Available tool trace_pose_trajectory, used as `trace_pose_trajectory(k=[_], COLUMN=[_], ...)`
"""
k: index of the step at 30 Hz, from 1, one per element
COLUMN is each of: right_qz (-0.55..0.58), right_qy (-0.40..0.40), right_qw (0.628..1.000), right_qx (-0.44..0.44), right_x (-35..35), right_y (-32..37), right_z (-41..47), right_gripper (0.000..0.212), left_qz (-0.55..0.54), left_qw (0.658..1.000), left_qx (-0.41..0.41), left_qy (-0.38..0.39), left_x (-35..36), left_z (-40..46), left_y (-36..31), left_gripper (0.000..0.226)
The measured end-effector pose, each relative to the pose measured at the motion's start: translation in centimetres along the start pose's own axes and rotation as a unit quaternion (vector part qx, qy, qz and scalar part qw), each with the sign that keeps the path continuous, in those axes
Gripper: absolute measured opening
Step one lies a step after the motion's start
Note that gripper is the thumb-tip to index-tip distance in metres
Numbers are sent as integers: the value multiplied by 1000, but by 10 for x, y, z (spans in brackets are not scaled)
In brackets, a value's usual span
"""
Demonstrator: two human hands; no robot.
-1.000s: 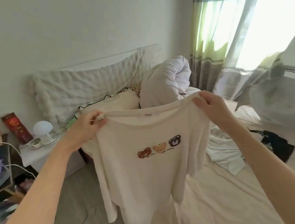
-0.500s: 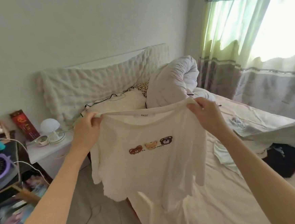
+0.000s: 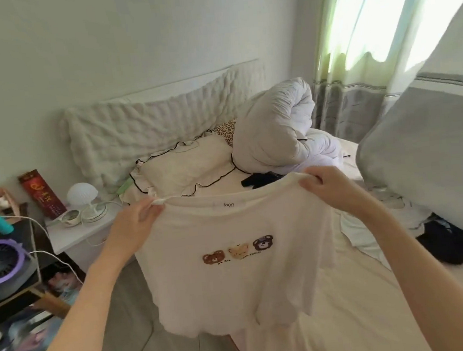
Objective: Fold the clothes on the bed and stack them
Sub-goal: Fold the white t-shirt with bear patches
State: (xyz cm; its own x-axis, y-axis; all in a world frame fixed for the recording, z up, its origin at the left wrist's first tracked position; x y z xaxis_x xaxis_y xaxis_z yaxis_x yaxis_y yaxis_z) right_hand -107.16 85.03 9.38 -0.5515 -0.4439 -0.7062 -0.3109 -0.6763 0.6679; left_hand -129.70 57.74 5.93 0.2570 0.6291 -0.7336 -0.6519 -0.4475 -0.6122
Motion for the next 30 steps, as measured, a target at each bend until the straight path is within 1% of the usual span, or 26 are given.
trace_pose_trajectory(k=[2, 3, 4, 5, 6, 9, 12, 13, 16, 17, 21, 24, 25, 27, 28, 29, 30], right_qz=[3, 20, 49, 83, 110, 142, 146, 145, 110, 97, 81, 72, 64, 39, 26, 15, 6], right_qy=[-31, -60, -87, -106, -118, -126, -134, -143, -158, -163, -172, -156, -148, -119, -104, -94, -92], right_qw=[1000, 998, 995, 991, 987, 982, 980, 978, 980, 981, 982, 983, 984, 986, 987, 987, 986], right_qx=[3, 5, 8, 11, 10, -7, -32, -42, -45, -37, 22, 72, 80, 107, 120, 129, 139], right_x=[1, -4, -9, -15, -19, -24, -32, -37, -48, -48, -23, 7, 17, 39, 50, 60, 70], right_y=[-7, -11, -15, -16, -15, -3, 8, 12, 18, 13, -38, -94, -113, -154, -175, -194, -213], right_z=[-9, -16, -22, -28, -33, -43, -52, -53, -39, -29, 33, 85, 105, 149, 174, 201, 227], right_gripper=[43, 39, 31, 22, 19, 34, 40, 40, 30, 27, 31, 27, 23, 13, 8, 6, 10], left_qz=[-51, -76, -92, -101, -108, -121, -136, -132, -149, -154, -144, -123, -114, -90, -73, -52, -31], left_qw=[999, 997, 995, 994, 993, 991, 985, 984, 982, 983, 988, 992, 993, 996, 997, 998, 999], left_qx=[1, 4, 11, 18, 24, 43, 73, 83, 56, 46, 35, 9, 2, -11, -14, -14, -21], left_qy=[-19, -33, -41, -44, -45, -46, -76, -91, -100, -91, -35, -22, -19, -10, -12, -16, -25], left_x=[-3, -8, -15, -21, -24, -28, -29, -30, -15, -4, 51, 95, 110, 143, 160, 178, 195], left_z=[-11, -15, -17, -18, -18, -17, -11, -5, 24, 36, 88, 130, 147, 189, 216, 244, 272], left_y=[-5, -11, -16, -22, -28, -39, -40, -40, -25, -18, 2, 21, 27, 40, 45, 50, 53], left_gripper=[12, 18, 26, 33, 39, 47, 54, 50, 16, 12, 18, 27, 25, 8, 12, 22, 28])
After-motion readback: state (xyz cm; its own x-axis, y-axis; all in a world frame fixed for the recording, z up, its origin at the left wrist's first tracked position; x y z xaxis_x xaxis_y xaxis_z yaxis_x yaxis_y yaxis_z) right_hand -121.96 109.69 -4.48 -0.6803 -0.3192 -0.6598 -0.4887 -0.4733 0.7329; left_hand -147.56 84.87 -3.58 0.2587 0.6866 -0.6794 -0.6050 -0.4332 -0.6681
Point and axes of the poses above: each hand's wrist, its own z-axis towards the middle knuckle, its own x-axis out of the palm, y = z × x, the point moved 4 cm from there along z, towards the middle knuckle
